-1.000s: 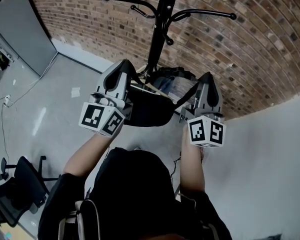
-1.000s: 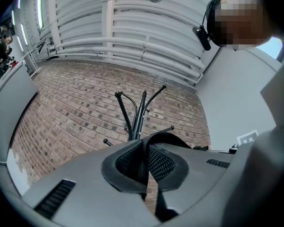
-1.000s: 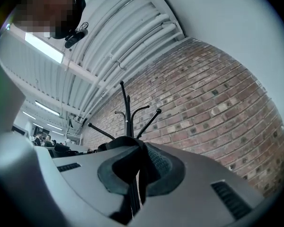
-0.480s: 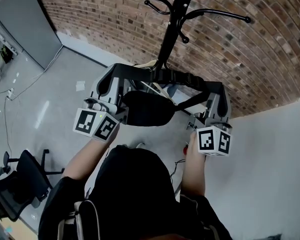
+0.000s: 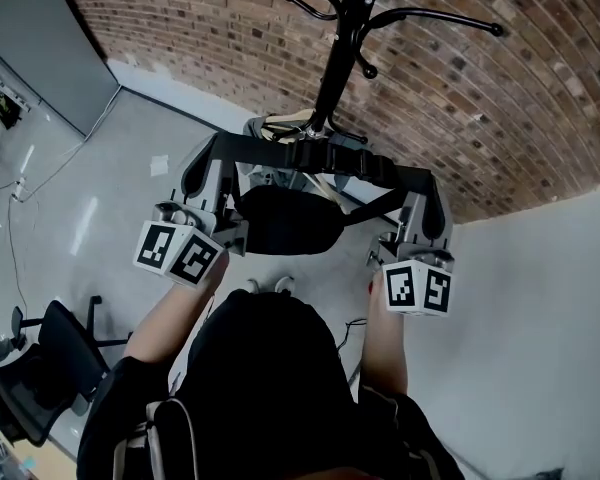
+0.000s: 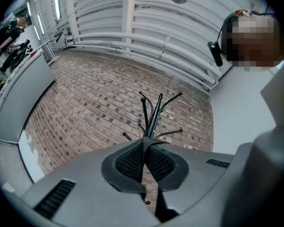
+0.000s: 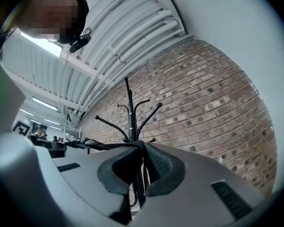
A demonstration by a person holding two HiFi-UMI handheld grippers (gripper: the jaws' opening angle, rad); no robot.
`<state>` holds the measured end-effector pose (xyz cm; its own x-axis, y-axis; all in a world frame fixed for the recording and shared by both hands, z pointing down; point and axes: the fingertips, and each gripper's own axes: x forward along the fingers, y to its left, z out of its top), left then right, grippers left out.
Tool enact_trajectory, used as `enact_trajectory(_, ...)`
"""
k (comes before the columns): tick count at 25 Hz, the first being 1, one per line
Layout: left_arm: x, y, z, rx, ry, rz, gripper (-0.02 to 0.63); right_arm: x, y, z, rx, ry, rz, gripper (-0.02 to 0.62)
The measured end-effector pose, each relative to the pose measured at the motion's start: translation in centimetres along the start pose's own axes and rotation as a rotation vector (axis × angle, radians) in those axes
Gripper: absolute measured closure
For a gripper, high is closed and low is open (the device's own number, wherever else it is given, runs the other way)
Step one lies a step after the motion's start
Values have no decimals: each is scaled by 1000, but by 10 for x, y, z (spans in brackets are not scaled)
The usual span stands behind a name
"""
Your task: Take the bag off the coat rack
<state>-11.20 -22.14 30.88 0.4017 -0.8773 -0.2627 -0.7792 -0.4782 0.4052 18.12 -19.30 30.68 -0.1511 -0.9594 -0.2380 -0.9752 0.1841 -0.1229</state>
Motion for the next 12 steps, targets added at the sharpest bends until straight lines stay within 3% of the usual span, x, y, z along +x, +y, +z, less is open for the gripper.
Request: enact_trajectory(12, -13, 18, -11, 13, 46, 7, 584, -17, 15, -19, -86, 46, -4, 574)
